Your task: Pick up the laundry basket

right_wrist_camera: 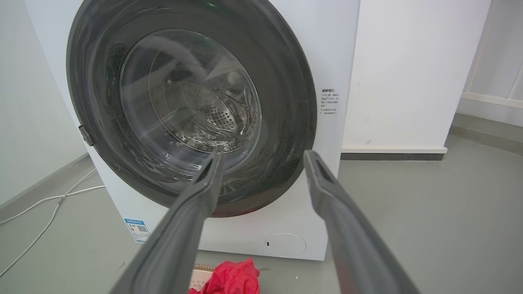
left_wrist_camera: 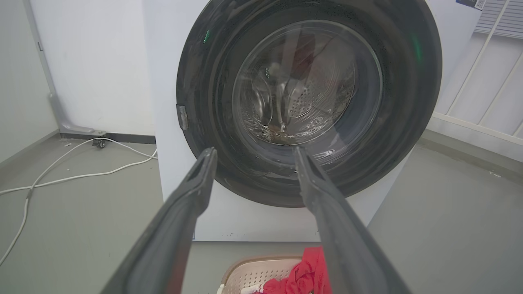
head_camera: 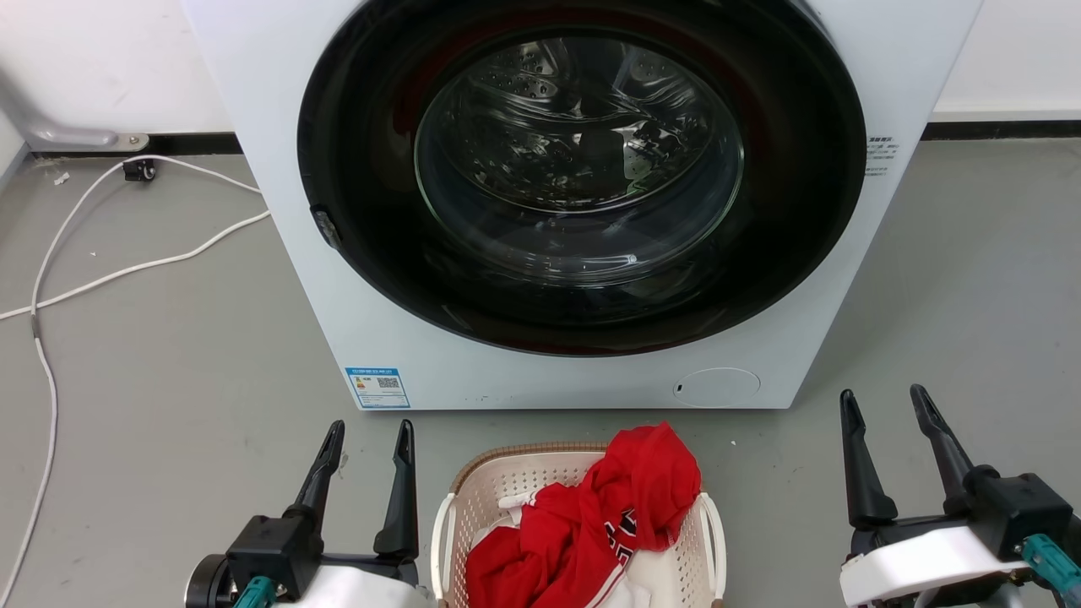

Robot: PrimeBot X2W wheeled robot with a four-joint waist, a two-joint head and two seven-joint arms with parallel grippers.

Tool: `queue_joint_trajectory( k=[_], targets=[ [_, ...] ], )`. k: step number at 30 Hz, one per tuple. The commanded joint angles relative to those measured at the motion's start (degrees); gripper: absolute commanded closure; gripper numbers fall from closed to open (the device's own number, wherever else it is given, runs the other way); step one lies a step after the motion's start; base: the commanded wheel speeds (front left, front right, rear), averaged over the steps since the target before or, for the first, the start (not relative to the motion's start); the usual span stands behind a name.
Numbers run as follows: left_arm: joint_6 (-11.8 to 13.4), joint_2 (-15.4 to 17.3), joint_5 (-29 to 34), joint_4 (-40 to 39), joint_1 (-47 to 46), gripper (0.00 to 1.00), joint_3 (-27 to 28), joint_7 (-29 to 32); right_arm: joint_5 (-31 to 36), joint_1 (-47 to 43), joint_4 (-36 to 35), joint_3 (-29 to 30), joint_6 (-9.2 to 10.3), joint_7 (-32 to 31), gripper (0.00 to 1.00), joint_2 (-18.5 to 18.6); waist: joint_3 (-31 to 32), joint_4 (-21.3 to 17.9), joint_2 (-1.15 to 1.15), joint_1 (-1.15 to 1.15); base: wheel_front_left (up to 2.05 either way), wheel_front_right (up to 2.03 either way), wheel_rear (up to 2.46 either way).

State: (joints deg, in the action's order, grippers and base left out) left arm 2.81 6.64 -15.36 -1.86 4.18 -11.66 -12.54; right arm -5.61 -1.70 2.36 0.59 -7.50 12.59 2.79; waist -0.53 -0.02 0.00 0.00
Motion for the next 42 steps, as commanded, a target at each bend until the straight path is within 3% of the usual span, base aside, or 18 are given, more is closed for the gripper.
queue_joint_trajectory(
  k=[1,19,24,42],
  targets=[
    [-0.47,-0.04,1.16,-0.22,0.28,0.00,0.33,-0.44,1.20,-0.30,-0.53,-0.05,0.02,0.38,0.00,0.16,-0.02,-0.01,0.00,0.00,0.00,0.00,0.00],
    [-6.62,-3.40,8.54,2.15,2.11,0.00,4.32,-2.41,2.29,-0.62,1.73,0.07,0.02,2.33,0.00,0.14,0.32,-0.04,0.00,0.00,0.00,0.00,0.00],
    [-6.86,-3.63,10.92,1.90,2.29,0.00,4.55,-2.80,4.05,-0.75,1.30,-0.14,0.02,2.65,0.00,0.14,0.35,-0.02,0.00,0.00,0.00,0.00,0.00],
    [-6.59,-3.77,9.57,2.65,2.38,0.00,4.71,-2.69,3.54,-0.65,2.70,-0.34,0.02,2.62,0.00,0.14,-0.67,-0.30,0.00,0.00,0.00,0.00,0.00]
  ],
)
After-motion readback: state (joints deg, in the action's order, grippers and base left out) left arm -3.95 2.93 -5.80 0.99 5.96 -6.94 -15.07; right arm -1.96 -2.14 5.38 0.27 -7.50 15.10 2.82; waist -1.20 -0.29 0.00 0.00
